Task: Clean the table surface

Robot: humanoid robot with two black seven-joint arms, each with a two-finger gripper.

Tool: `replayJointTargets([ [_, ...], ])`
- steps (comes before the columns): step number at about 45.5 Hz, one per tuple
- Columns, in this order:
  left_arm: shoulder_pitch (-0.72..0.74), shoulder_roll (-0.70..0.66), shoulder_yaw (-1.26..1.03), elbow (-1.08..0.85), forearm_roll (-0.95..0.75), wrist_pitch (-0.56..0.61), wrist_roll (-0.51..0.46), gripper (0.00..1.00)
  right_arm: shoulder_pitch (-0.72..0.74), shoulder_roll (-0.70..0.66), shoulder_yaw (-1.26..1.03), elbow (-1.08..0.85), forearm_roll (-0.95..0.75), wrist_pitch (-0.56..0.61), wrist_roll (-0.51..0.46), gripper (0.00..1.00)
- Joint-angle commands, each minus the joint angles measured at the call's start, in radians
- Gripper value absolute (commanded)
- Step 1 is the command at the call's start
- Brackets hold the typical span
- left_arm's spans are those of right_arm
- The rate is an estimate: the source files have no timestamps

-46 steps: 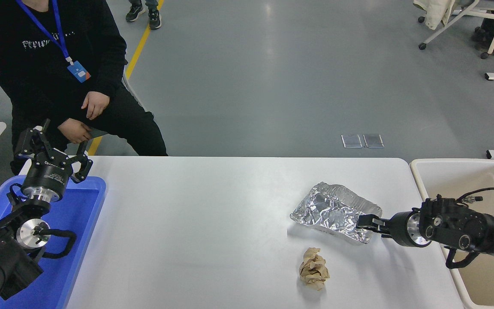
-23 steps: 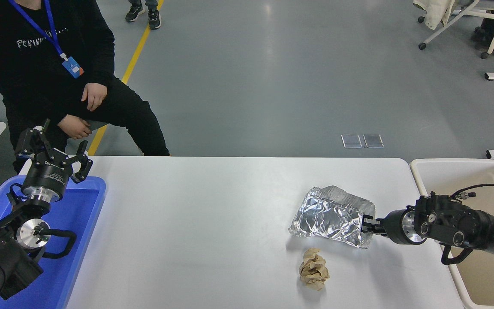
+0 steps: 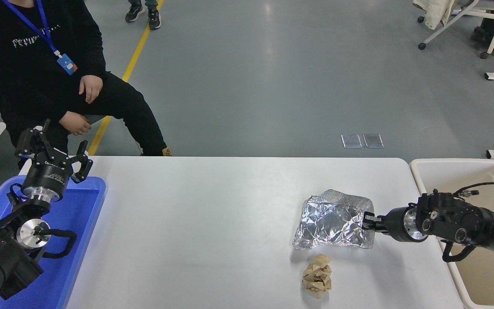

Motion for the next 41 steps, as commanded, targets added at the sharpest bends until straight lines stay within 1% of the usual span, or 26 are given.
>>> replayJointTargets([
  [1, 0.000, 0.000, 0.000, 0.001, 0.000, -0.001, 0.000, 1.00, 0.024, -0.030, 0.003, 0.007, 0.048, 0.055, -0.002, 0.00],
  [7, 0.000, 0.000, 0.000, 0.001, 0.000, -0.001, 0.000, 1.00, 0.042, -0.058, 0.005, 0.016, 0.050, 0.075, -0.002, 0.00],
  [11, 0.000, 0.000, 0.000, 0.001, 0.000, -0.001, 0.000, 1.00, 0.058, -0.098, 0.005, 0.056, 0.051, 0.096, -0.002, 0.00],
  [12, 0.000, 0.000, 0.000, 0.001, 0.000, 0.001, 0.000, 1.00, 0.079, -0.143, 0.005, 0.103, 0.051, 0.111, -0.002, 0.00],
  [24, 0.000, 0.000, 0.000, -0.001, 0.000, -0.001, 0.000, 1.00, 0.278, -0.411, -0.012, 0.385, 0.025, 0.202, -0.005, 0.00],
  [31, 0.000, 0.000, 0.000, 0.001, 0.000, -0.001, 0.000, 1.00, 0.423, -0.579, -0.024, 0.563, -0.051, 0.228, -0.011, 0.00],
  [35, 0.000, 0.000, 0.000, -0.001, 0.000, -0.001, 0.000, 1.00, 0.499, -0.668, -0.030, 0.617, -0.080, 0.285, -0.027, 0.00],
  [41, 0.000, 0.000, 0.000, -0.001, 0.000, -0.001, 0.000, 1.00, 0.593, -0.768, -0.030, 0.626, -0.128, 0.398, -0.038, 0.00],
])
